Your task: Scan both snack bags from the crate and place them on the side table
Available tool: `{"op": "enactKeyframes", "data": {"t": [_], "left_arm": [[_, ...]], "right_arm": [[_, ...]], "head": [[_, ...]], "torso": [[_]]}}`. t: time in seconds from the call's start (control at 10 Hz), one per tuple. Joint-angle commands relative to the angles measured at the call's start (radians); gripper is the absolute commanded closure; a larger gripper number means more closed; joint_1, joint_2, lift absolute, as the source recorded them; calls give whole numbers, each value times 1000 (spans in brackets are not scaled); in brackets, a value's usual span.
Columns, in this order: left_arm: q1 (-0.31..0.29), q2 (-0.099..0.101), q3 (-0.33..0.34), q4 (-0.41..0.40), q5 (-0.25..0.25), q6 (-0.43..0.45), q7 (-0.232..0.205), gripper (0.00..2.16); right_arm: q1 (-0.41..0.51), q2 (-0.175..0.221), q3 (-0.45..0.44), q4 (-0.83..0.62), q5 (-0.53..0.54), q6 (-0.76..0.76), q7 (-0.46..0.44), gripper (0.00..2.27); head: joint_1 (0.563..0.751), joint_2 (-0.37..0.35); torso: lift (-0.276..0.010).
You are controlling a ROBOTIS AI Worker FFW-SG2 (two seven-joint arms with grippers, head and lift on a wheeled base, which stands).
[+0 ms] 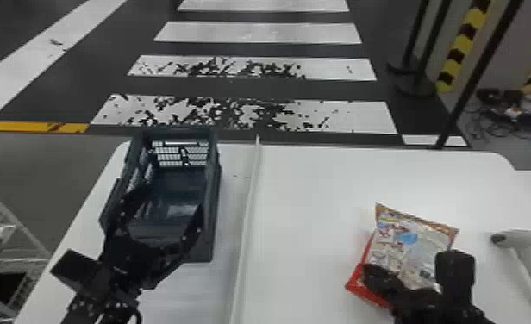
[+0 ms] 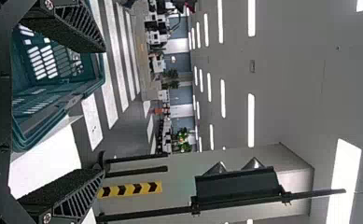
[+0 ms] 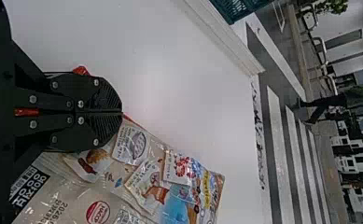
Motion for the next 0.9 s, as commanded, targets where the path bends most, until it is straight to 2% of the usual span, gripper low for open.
{"op": "enactKeyframes", "data": {"t": [0.0, 0.3, 0.5, 0.8], "left_arm": [[-1, 0, -1, 1, 0, 0, 0, 80], [-5, 0, -7, 7, -2, 0, 0, 80], [-8, 0, -10, 10, -2, 0, 0, 80], [-13, 0, -21, 10, -2, 0, -2, 80]], "right_arm": [[2, 5, -27, -27, 4, 39, 25, 2243], [5, 5, -79, -81, 27, 88, 88, 2243], [23, 5, -80, -133, 16, 116, 99, 2243], [58, 5, 18, -216, 21, 147, 99, 2243]], "head": [[695, 23], [695, -3], [695, -22], [695, -6]], "torso": [[-98], [-98], [-98], [-98]]}}
